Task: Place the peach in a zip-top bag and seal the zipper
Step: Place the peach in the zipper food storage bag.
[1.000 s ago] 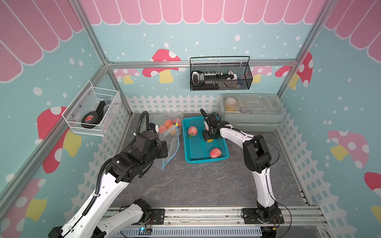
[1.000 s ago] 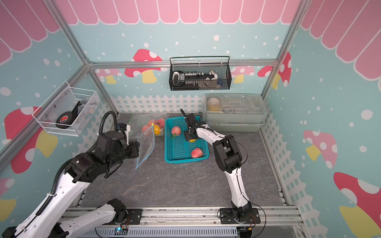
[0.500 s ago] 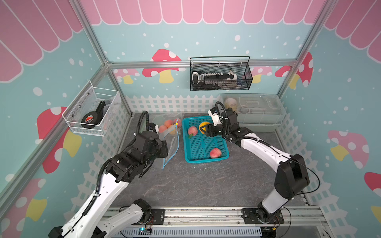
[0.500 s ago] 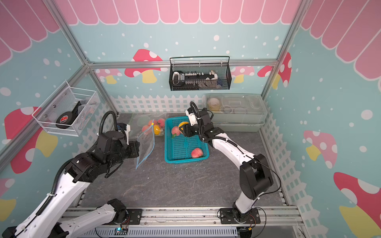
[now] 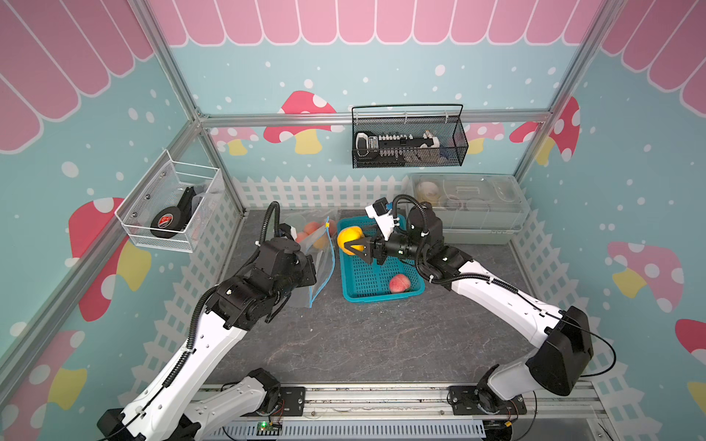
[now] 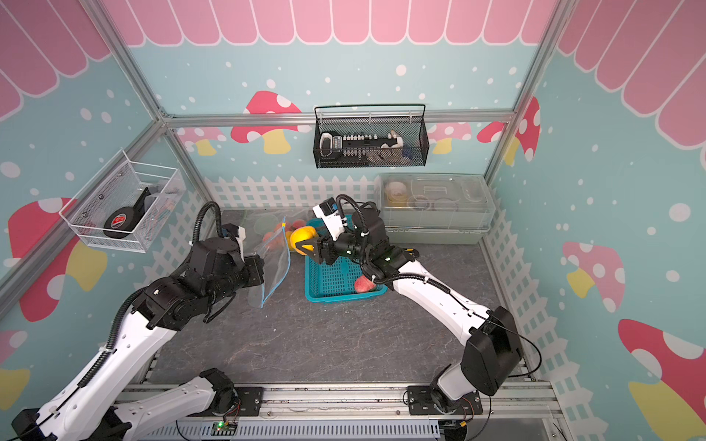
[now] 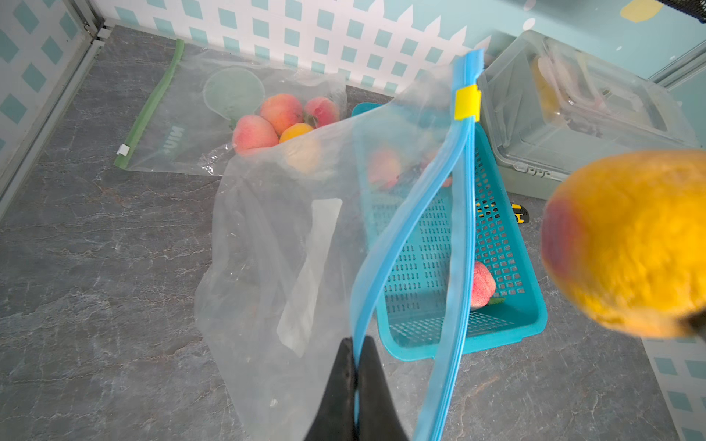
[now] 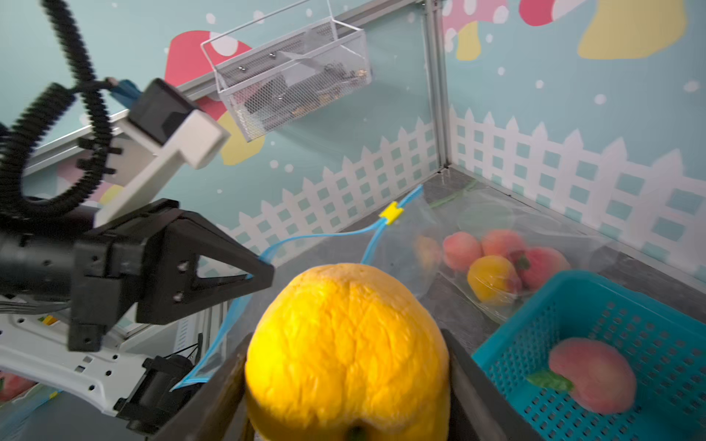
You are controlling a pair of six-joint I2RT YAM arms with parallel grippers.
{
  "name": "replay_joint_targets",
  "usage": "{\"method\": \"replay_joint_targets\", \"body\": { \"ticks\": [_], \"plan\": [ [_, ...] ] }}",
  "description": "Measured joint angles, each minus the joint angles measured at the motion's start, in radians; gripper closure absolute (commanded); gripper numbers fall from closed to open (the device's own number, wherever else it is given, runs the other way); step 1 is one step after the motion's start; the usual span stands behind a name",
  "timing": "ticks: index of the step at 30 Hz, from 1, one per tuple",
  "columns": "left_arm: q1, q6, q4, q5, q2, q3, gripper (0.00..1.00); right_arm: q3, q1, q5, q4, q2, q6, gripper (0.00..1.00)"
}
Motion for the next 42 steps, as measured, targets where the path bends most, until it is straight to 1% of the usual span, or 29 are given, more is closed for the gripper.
{"method": "replay_joint_targets", "body": {
  "ticks": [6, 11, 17, 20, 25, 31, 36, 42],
  "plan": [
    [0.0, -0.011, 0.005, 0.001, 0.007, 0.001, 1.0, 0.043, 0.077, -0.024, 0.024, 0.03, -0.001, 0.39],
    [0.0, -0.011, 0.008, 0.005, 0.007, 0.006, 1.0, 0.082, 0.101, -0.028, 0.028, 0.084, -0.001, 0.4],
    [0.0, -0.011, 0.023, 0.023, -0.006, 0.009, 1.0, 0.127, 0.122, 0.001, -0.01, 0.152, -0.013, 0.4],
    [0.001, -0.012, 0.019, 0.019, -0.026, 0.009, 1.0, 0.164, 0.128, 0.038, -0.059, 0.176, -0.034, 0.4],
    [0.0, -0.013, 0.033, 0.025, -0.063, 0.009, 1.0, 0.225, 0.158, 0.145, -0.166, 0.195, -0.088, 0.4],
    [0.0, -0.014, 0.055, 0.047, -0.075, 0.007, 1.0, 0.276, 0.201, 0.267, -0.278, 0.225, -0.149, 0.38],
    [0.0, -0.014, 0.066, 0.055, -0.085, -0.006, 1.0, 0.28, 0.212, 0.307, -0.318, 0.236, -0.176, 0.34],
    [0.0, -0.014, 0.07, 0.055, -0.086, -0.024, 1.0, 0.28, 0.212, 0.321, -0.33, 0.236, -0.195, 0.28]
  ]
}}
